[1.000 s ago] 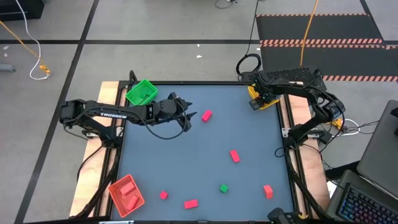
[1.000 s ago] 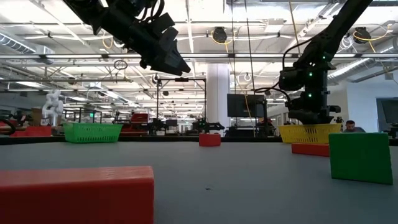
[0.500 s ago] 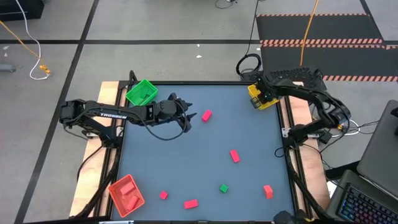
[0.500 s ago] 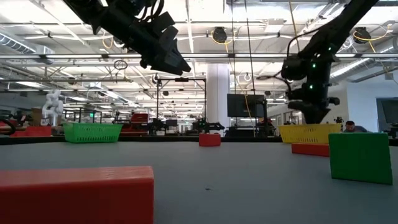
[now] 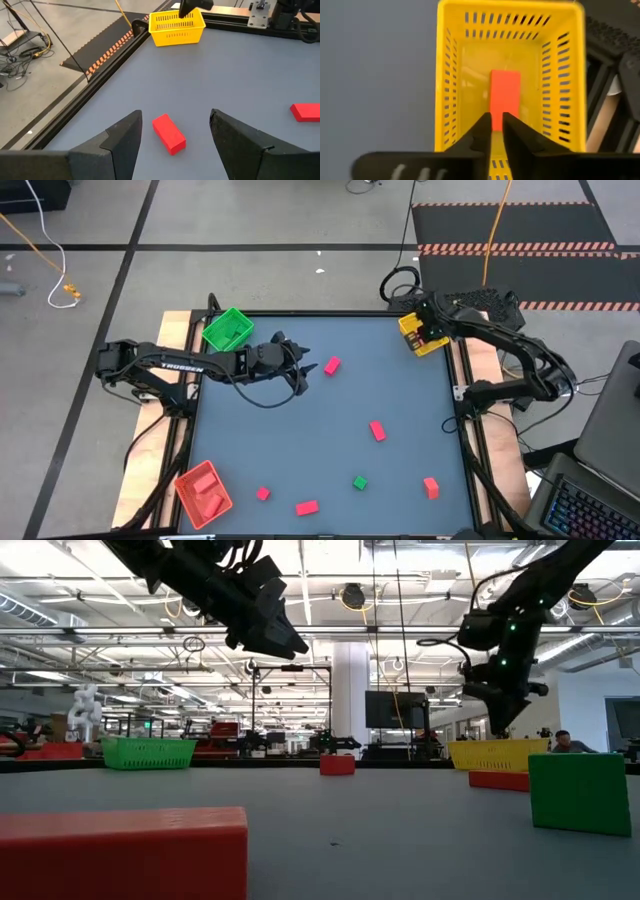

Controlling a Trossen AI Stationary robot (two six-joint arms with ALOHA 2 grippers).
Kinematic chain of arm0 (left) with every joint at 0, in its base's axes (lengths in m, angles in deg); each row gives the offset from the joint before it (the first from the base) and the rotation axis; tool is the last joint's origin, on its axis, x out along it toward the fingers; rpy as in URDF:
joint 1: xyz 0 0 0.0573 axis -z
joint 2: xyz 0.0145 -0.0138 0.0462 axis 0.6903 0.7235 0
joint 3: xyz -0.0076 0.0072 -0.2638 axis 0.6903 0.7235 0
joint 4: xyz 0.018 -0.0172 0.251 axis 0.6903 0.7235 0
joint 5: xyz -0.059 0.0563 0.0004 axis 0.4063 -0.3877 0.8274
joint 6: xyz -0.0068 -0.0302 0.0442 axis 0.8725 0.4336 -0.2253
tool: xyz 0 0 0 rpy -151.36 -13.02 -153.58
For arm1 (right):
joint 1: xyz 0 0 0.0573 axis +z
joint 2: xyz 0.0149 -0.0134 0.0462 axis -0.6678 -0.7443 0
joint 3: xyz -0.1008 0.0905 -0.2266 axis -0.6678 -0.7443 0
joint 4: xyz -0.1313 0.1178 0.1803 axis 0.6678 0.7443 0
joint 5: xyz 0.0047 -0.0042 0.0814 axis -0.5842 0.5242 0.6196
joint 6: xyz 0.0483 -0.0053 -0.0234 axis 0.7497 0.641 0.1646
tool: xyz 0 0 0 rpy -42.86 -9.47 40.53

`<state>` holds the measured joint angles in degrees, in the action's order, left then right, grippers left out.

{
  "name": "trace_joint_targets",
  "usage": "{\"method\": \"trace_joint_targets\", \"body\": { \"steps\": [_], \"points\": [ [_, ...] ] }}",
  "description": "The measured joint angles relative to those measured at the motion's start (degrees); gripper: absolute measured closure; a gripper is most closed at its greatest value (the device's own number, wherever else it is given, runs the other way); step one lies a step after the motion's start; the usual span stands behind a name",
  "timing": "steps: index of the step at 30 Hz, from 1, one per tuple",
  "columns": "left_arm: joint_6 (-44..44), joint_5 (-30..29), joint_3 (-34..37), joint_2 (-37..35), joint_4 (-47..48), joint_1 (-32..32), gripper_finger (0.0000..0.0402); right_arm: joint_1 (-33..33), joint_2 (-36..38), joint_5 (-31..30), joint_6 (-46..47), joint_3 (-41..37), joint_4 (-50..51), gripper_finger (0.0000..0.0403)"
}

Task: Sort & place blocks by color
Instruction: Put the orange block into the orange bin

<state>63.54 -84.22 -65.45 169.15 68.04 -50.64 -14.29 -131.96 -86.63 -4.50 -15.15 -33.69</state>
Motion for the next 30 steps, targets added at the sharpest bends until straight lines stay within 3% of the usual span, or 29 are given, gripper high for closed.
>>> {"method": "trace_joint_targets", "body": {
  "steps": [9,14,19,30],
  "points": [
    [-0.17,-0.02,0.0,0.0,0.18,-0.02,0.0167,0.0,-7.31,-3.09,0.11,0.0,-0.24,0.0216],
    [-0.33,-0.02,0.0,0.0,1.16,-0.02,0.0167,0.0,-9.75,-3.29,0.83,0.0,-0.98,0.0172],
    [-0.33,-0.02,0.0,0.0,1.18,-0.02,0.0167,0.48,-10.87,-3.06,2.42,0.04,-2.43,0.0176],
    [-0.33,-0.02,0.0,0.0,1.51,-0.02,0.0167,0.85,-13.19,-3.33,4.52,-1.73,-4.08,0.025]
  ]
}}
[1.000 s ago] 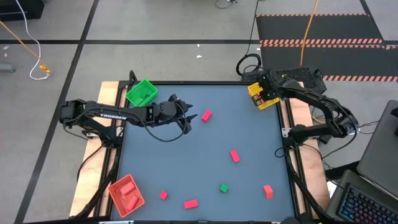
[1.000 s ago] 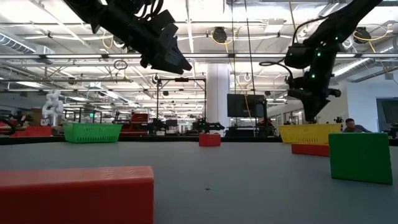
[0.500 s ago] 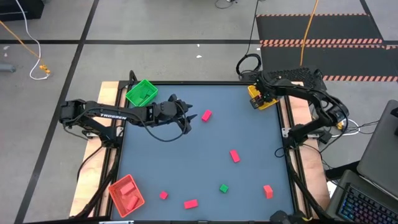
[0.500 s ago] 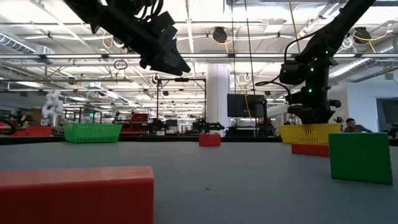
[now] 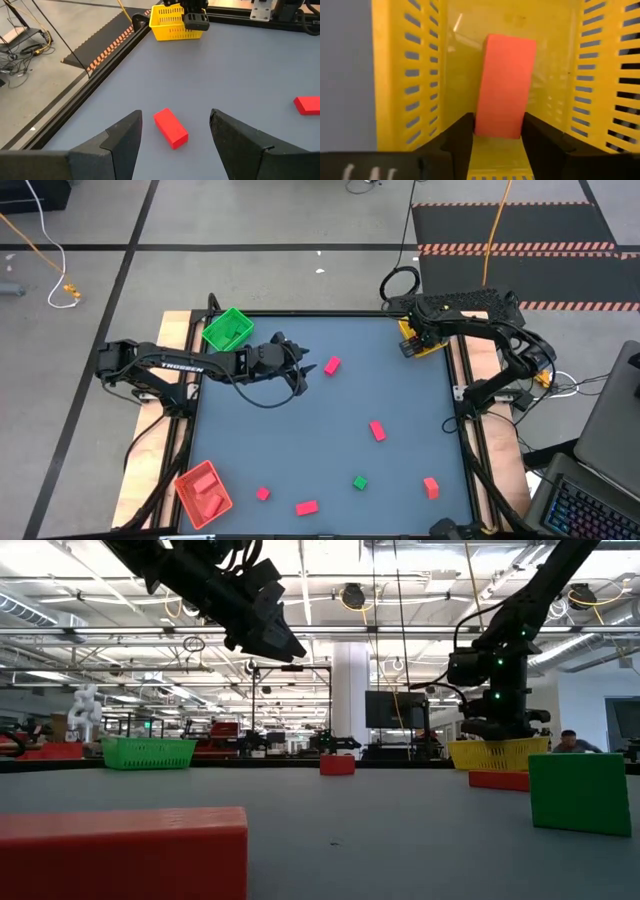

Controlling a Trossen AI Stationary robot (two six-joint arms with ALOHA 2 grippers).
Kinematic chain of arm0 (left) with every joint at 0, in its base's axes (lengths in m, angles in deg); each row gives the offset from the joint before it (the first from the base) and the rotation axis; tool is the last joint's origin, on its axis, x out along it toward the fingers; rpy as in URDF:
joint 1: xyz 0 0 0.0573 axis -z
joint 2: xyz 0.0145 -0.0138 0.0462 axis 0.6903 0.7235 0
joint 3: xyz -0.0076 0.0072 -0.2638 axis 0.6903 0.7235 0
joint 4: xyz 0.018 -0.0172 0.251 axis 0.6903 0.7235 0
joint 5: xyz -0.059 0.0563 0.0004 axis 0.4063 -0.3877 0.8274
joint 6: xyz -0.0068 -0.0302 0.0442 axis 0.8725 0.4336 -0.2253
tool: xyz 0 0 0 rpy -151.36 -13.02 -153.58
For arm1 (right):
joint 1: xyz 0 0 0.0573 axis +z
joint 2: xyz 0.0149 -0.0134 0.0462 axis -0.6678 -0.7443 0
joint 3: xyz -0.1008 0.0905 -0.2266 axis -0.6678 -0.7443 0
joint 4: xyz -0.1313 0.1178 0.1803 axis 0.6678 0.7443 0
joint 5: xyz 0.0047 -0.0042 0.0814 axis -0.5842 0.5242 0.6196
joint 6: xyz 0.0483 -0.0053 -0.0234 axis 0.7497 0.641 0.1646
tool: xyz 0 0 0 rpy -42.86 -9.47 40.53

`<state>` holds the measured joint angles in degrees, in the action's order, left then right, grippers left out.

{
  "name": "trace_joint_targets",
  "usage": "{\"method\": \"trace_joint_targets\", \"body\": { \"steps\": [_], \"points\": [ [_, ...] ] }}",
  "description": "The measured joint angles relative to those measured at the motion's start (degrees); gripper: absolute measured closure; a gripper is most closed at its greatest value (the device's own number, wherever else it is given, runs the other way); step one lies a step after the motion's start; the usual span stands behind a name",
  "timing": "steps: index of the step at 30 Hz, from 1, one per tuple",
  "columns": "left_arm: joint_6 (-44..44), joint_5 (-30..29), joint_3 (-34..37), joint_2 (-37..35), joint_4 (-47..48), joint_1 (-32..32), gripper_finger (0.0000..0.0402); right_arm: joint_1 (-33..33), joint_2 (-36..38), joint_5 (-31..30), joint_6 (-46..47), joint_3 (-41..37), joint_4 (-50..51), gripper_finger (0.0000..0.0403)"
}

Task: Sort & place blocks by color
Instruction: Put the orange block into the orange bin

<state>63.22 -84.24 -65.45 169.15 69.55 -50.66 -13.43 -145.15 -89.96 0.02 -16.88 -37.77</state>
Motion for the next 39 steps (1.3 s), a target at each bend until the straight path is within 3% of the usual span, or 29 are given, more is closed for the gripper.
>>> {"method": "trace_joint_targets", "body": {
  "steps": [7,16,28,33,39],
  "points": [
    [0.02,0.01,0.0,0.0,0.02,0.0,0.0167,-0.07,0.17,-0.02,-1.47,-0.04,-0.16,0.0281],
    [0.17,0.01,0.0,0.0,0.01,0.0,0.0167,-0.07,1.81,-1.59,-2.29,-0.15,-0.94,0.0282],
    [0.39,0.02,0.0,0.0,-0.49,0.0,0.0167,2.05,16.66,0.28,-1.13,-0.15,-0.91,0.0282],
    [1.02,0.81,0.0,0.0,-2.04,0.0,0.0167,6.25,21.9,8.23,-0.95,-0.15,-2.02,0.0282],
    [-1.44,8.49,0.0,0.0,-6.69,0.81,0.0167,15.22,25.77,20.66,-1.86,-0.15,-7.93,0.0282]
  ]
}}
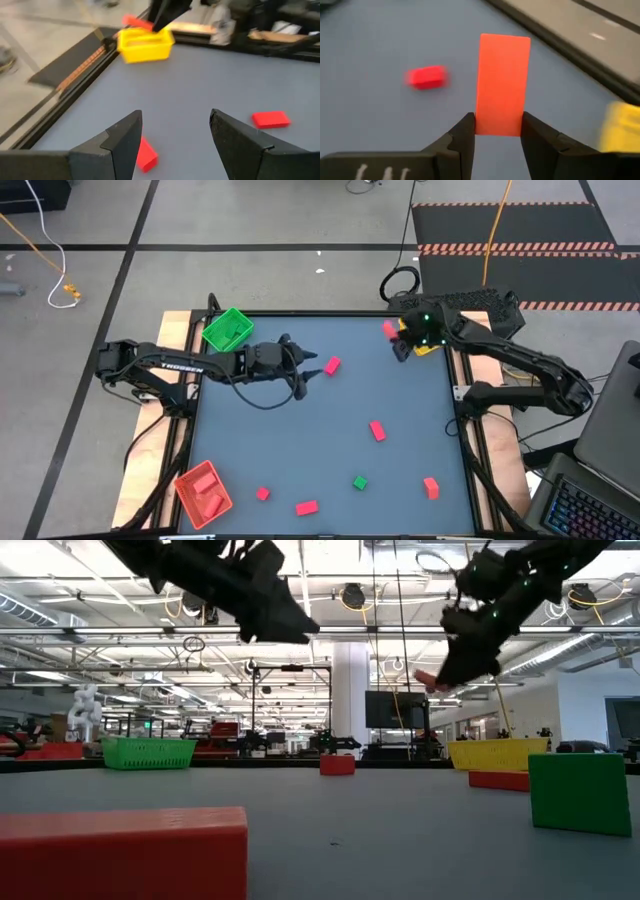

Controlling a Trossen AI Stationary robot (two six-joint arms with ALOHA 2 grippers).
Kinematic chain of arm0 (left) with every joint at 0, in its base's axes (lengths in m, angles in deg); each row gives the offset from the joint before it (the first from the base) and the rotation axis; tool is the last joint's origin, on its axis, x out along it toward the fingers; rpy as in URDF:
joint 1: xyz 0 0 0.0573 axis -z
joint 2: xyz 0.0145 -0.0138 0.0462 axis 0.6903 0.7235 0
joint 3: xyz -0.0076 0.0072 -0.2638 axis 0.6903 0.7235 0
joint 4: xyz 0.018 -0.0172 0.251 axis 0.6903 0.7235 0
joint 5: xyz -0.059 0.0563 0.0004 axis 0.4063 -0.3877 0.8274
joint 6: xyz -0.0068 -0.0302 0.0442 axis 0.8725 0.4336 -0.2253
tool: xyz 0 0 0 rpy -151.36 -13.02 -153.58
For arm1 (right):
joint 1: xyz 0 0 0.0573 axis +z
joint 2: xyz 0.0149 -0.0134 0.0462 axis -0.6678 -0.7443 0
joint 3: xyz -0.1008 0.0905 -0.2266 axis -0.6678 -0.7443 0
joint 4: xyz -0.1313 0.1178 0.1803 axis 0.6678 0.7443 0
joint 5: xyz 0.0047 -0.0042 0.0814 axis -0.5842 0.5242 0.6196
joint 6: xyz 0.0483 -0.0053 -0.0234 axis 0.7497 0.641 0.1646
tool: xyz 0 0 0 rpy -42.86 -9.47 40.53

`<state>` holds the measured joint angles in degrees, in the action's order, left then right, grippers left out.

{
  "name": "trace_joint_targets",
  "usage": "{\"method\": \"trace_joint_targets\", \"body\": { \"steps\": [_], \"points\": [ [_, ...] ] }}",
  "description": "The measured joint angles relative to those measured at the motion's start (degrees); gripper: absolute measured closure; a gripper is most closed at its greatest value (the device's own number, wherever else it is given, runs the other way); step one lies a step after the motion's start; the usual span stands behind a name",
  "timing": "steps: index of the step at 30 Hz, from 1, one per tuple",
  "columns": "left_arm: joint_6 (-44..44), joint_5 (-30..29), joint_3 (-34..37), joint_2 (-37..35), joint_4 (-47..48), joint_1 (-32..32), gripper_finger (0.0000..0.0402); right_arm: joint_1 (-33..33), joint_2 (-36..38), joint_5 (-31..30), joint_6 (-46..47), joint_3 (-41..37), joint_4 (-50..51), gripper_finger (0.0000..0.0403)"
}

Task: Sort & place blocks by color
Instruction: Put the orange block into the orange bin

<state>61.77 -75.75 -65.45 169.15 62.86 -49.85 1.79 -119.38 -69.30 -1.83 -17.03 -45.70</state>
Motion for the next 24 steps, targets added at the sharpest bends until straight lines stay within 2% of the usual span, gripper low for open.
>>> {"method": "trace_joint_targets", "body": {
  "steps": [3,7,12,16,19,24],
  "points": [
    [-3.59,3.56,0.0,0.0,-3.04,1.18,0.0167,5.47,0.34,3.81,0.01,0.0,-2.75,0.0283],
    [-4.04,7.92,0.0,0.0,-8.91,2.54,0.0167,14.09,0.34,3.45,-0.02,0.0,-7.27,0.0283],
    [-2.16,7.88,0.0,0.0,-11.76,4.21,0.0167,23.78,0.34,3.1,-1.13,0.0,-18.6,0.0283],
    [0.1,7.9,0.0,0.0,-11.78,4.9,0.0167,30.37,0.32,-1.76,-5.22,0.0,-23.91,0.0283],
    [1.28,7.88,0.0,0.0,-12.38,5.23,0.0167,33.74,-0.19,-3.97,-6.82,0.0,-27.08,0.0283],
    [2.02,7.88,0.0,0.0,-16.27,5.72,0.0167,36.86,-2.76,-4.1,-7.69,0.0,-31.33,0.0283]
  ]
}}
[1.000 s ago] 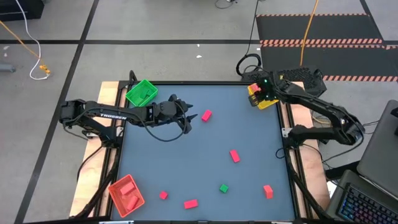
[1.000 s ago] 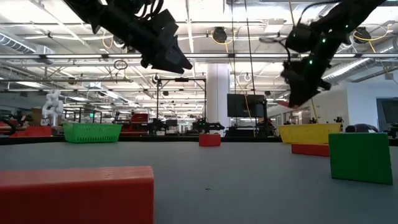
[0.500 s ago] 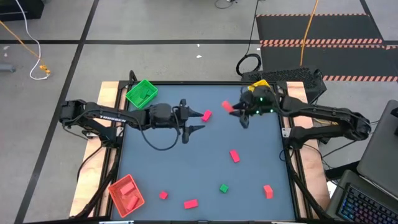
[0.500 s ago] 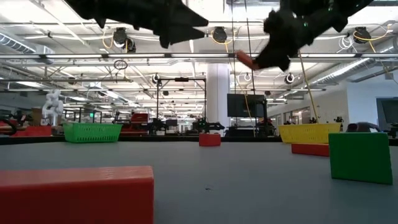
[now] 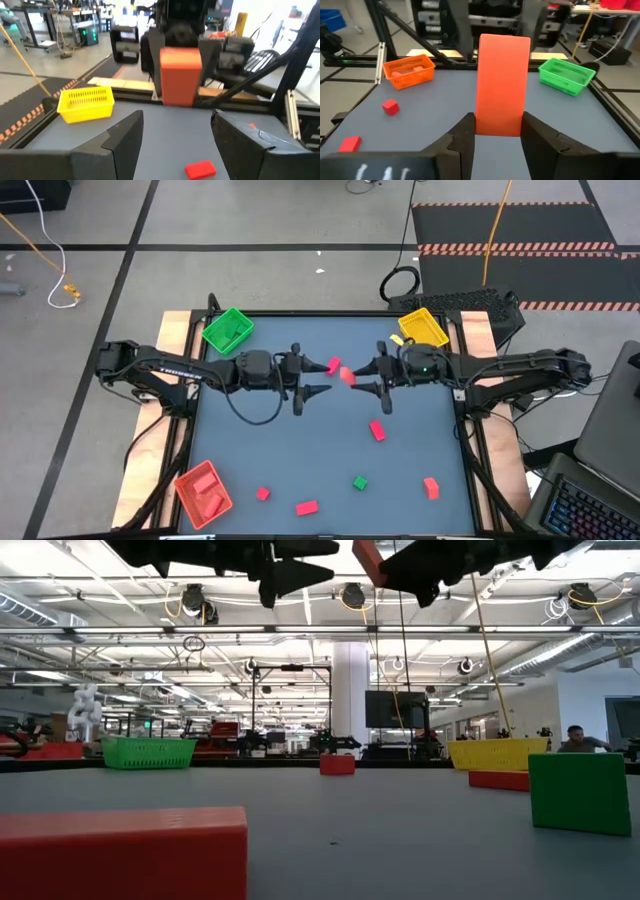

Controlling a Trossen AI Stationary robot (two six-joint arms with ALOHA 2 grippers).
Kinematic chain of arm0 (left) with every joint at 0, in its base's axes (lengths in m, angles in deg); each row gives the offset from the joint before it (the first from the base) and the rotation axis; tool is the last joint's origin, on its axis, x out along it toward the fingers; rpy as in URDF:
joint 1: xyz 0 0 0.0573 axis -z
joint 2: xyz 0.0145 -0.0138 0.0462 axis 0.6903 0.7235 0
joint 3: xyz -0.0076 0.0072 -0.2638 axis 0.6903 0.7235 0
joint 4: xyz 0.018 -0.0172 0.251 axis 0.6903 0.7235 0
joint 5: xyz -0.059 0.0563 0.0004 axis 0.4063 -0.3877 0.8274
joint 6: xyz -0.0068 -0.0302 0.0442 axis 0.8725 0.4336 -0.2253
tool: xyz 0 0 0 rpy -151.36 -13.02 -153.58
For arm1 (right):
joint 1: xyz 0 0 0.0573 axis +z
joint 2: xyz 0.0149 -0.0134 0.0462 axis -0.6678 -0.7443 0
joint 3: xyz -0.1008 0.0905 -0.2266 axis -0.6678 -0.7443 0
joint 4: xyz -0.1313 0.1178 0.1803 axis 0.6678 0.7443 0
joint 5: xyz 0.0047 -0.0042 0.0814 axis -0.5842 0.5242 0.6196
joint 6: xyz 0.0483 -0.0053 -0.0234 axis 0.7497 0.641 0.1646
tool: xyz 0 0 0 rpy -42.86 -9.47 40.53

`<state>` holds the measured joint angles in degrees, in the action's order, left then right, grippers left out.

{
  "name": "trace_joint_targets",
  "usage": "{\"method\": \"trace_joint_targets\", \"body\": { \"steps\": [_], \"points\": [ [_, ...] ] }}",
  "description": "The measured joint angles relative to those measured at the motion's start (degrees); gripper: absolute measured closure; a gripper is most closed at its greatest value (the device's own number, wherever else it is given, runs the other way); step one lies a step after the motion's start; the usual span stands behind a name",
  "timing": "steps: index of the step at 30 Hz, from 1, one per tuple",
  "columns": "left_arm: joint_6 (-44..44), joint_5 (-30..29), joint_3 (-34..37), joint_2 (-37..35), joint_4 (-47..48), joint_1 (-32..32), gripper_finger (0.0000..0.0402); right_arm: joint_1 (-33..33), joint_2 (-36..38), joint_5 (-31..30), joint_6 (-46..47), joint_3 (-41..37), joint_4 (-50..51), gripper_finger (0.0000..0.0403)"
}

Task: Sort & place blocks by color
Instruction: Put the orange block into the orange bin

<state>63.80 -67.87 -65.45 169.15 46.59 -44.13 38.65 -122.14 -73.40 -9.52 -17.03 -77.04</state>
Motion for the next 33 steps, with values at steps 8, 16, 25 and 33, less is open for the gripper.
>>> {"method": "trace_joint_targets", "body": {
  "steps": [8,16,25,33],
  "points": [
    [1.32,0.0,0.04,3.86,-3.57,0.51,0.0159,1.48,-4.09,0.0,-0.98,0.0,-5.64,0.0283],
    [0.49,-0.15,0.02,9.91,-12.14,0.61,0.0112,1.49,-7.17,0.02,-0.9,0.04,-8.15,0.0283],
    [-0.29,-0.15,0.04,9.7,-12.66,0.72,0.0102,1.49,-7.89,0.02,-0.98,0.04,-7.49,0.0283],
    [-0.05,-0.15,0.0,9.49,-16.53,0.72,0.0131,1.49,-7.89,0.04,-0.72,-0.06,-6.17,0.0283]
  ]
}}
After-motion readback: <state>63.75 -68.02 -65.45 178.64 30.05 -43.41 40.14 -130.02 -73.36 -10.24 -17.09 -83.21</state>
